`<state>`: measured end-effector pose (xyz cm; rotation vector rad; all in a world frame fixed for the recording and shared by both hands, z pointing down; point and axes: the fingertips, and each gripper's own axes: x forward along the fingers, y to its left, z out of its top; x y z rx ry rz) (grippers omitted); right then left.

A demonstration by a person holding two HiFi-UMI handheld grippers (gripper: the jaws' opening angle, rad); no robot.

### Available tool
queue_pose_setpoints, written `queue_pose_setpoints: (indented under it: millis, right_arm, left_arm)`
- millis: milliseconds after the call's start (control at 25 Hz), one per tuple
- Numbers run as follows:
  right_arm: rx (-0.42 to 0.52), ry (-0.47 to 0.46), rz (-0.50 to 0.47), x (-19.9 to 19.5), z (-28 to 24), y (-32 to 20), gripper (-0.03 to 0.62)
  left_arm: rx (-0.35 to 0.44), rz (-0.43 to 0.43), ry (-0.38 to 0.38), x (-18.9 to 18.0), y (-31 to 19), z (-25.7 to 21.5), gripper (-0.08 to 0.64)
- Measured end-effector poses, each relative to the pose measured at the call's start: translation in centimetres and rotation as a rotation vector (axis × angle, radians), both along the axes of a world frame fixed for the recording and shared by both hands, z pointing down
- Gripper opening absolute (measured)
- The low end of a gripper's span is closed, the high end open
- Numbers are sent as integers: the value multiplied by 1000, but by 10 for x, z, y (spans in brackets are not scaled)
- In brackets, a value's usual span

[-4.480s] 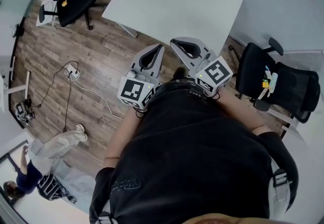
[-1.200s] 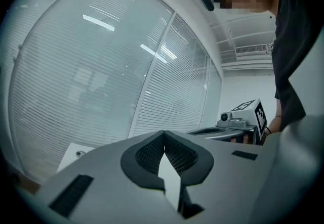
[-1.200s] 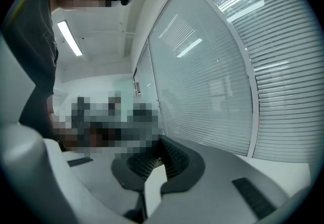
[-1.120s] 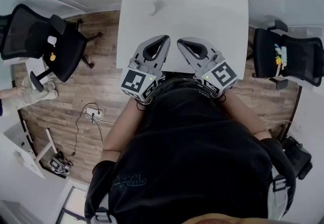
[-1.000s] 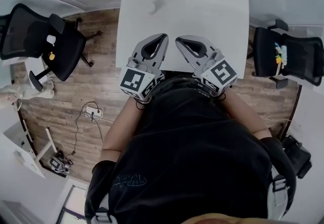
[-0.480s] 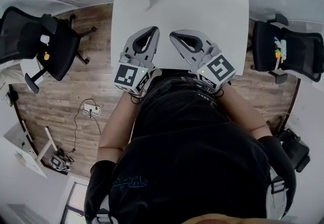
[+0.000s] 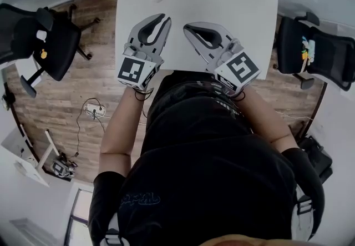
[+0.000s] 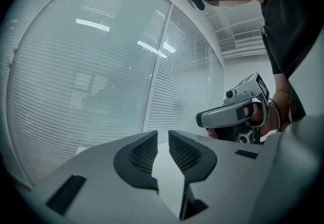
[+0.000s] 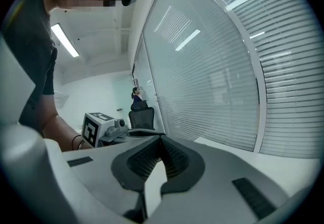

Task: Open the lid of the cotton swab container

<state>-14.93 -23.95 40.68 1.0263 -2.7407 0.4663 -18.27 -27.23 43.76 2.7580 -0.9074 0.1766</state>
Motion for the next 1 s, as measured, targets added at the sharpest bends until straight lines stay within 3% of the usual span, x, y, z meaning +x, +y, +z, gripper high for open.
queue_pose_setpoints:
  millis: [360,1000]
  right_arm:
    - [-11,20,-10,-4,9,-20,21]
    - [-18,25,-26,-12,19,-56,21]
  left_arm:
    - [8,28,-23,-3,-26,30,198]
    - [1,30,-129,-16,-88,105,330]
